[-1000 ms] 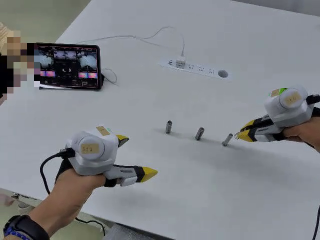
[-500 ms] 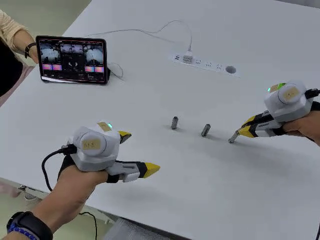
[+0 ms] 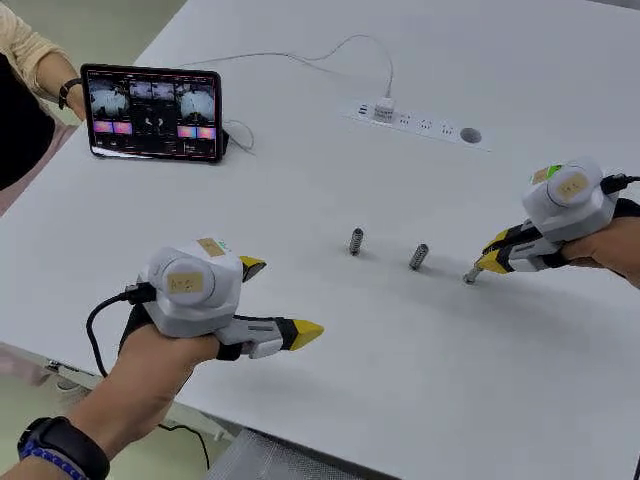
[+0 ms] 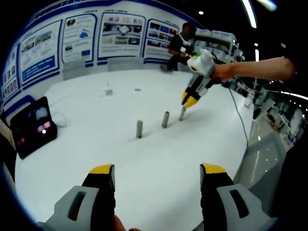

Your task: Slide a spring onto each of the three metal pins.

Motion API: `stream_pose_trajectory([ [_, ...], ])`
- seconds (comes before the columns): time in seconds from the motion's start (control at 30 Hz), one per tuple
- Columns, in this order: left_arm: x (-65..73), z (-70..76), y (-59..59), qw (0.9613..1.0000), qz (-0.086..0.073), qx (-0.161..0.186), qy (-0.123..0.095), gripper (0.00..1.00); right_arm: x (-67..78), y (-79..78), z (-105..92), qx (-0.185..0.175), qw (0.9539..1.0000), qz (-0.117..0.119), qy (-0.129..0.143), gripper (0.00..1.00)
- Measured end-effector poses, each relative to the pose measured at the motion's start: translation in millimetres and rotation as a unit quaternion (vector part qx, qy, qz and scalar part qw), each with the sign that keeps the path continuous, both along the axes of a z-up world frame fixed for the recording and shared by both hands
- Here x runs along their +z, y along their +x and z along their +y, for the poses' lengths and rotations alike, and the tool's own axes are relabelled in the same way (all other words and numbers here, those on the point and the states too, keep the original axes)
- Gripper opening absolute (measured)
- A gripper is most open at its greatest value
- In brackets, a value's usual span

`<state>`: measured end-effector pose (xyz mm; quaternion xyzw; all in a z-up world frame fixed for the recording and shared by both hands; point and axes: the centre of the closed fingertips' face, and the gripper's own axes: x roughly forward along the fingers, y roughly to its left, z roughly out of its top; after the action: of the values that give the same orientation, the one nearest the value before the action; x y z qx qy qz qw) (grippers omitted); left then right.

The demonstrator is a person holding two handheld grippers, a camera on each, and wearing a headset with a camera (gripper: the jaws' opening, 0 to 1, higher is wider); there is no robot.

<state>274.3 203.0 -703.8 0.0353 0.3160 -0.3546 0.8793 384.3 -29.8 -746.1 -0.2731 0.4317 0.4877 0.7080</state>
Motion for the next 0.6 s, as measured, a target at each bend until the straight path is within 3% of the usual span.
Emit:
stream_pose_trajectory([
  [0.6,-1.4,2.2,-0.2,1.0000,0.003,0.001,0.001,0.72,-16.8,-1.6,4.5,0.018,0.9997,0.007,-0.018,0.13],
])
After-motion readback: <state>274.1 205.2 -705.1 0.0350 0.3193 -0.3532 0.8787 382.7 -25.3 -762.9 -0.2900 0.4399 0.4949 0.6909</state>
